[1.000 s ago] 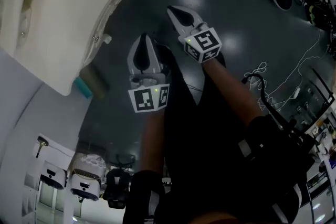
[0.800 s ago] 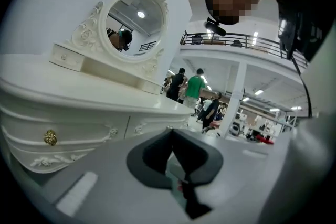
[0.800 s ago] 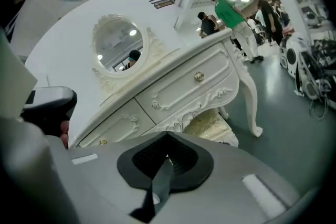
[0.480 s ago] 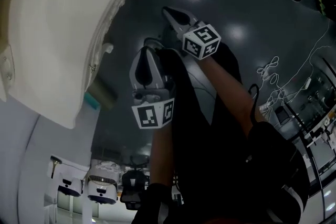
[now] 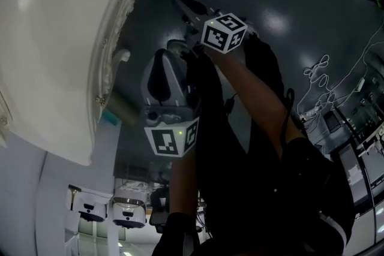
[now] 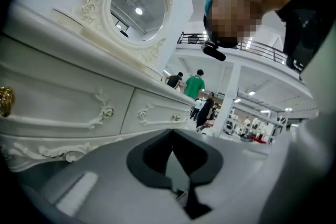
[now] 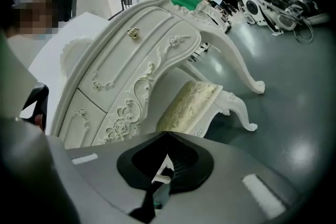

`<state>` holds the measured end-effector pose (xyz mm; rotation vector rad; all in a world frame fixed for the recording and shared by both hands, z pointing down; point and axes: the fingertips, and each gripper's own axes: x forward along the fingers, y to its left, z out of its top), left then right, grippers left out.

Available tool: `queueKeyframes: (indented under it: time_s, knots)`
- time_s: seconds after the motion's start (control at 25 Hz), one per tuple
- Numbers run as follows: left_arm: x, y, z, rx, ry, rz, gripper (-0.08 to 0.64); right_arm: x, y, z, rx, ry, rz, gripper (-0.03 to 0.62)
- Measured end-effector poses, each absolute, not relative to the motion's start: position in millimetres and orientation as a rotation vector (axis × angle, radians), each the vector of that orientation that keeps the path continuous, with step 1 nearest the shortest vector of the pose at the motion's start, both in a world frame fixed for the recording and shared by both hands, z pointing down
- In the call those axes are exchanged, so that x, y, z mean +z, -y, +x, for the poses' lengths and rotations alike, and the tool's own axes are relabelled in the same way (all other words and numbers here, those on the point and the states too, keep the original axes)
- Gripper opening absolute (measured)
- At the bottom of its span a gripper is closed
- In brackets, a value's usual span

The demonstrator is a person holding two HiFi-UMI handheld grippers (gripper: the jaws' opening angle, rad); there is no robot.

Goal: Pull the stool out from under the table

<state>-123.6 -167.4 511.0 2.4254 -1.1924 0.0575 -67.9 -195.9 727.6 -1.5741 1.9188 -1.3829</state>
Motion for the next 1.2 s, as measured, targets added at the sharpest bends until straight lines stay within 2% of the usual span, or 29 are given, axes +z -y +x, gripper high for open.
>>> queueKeyframes:
  time_s: [0.08, 0.16, 0.28, 0.44, 0.6, 1.2]
  knots:
    - [517, 170, -124, 0.048, 1.193, 2.428, 0.009, 742, 201, -73, -1.399, -1.910, -1.538, 0.003]
    - [522, 171, -125, 0.036, 1.187, 2.432, 0.009, 754, 203, -81, -1.424, -1.902, -1.496, 0.093]
    - [526, 174, -125, 0.026, 1.174, 2.446, 0.009, 766, 208, -90, -1.448, -1.892, -1.452, 0.123]
    - [529, 176, -121, 0.003, 1.161, 2.459, 0.009, 784, 219, -100, -1.485, -1.835, -1.374, 0.252]
    - [538, 177, -120, -0.020, 1.160, 2.457, 0.009, 801, 236, -106, -1.517, -1.752, -1.294, 0.350]
    - [556, 190, -138, -0.031, 1.192, 2.458, 0.009, 825, 301, -125, -1.528, -1.541, -1.096, 0.545]
